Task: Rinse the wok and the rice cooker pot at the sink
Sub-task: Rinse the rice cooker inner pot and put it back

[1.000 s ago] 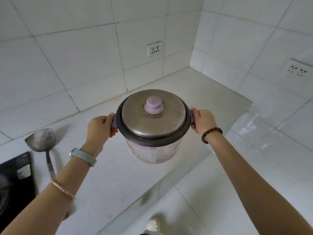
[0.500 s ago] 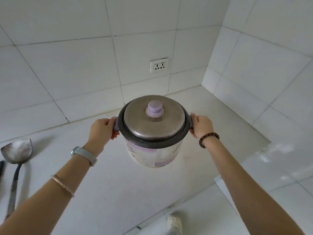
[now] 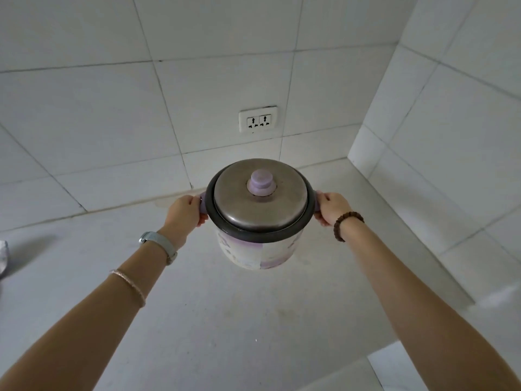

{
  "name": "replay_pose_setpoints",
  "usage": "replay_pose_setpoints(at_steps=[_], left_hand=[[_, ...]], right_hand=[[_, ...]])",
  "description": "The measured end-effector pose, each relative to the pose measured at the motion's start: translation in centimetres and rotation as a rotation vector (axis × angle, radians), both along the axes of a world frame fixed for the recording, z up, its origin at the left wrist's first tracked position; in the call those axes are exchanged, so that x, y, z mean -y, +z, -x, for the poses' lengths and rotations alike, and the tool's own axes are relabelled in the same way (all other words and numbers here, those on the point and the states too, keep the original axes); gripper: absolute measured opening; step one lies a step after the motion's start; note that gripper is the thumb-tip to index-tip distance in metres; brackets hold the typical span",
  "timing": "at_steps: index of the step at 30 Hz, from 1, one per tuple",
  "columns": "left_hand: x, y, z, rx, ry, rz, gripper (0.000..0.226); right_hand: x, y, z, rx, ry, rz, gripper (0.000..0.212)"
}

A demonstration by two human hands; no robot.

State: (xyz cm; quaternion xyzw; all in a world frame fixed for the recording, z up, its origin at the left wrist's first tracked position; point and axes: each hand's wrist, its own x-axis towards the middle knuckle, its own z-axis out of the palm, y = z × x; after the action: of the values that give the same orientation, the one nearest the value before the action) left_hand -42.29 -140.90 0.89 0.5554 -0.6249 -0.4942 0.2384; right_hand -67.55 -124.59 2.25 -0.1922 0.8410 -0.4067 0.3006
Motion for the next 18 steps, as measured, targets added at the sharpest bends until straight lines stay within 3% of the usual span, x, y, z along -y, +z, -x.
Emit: replay_pose_setpoints(at_steps=[10, 18], left_hand=[[4.4, -3.9, 6.9, 0.006, 0.113, -0.136, 0.03], [5.3, -6.2, 9.6, 0.092, 0.087, -0.014, 0.029]], right_hand=[[6.6, -4.7, 7.1, 0.087, -0.051, 0.009, 0.036], [9.7, -7.4, 10.3, 0.074, -0.052, -0.033, 0.036]])
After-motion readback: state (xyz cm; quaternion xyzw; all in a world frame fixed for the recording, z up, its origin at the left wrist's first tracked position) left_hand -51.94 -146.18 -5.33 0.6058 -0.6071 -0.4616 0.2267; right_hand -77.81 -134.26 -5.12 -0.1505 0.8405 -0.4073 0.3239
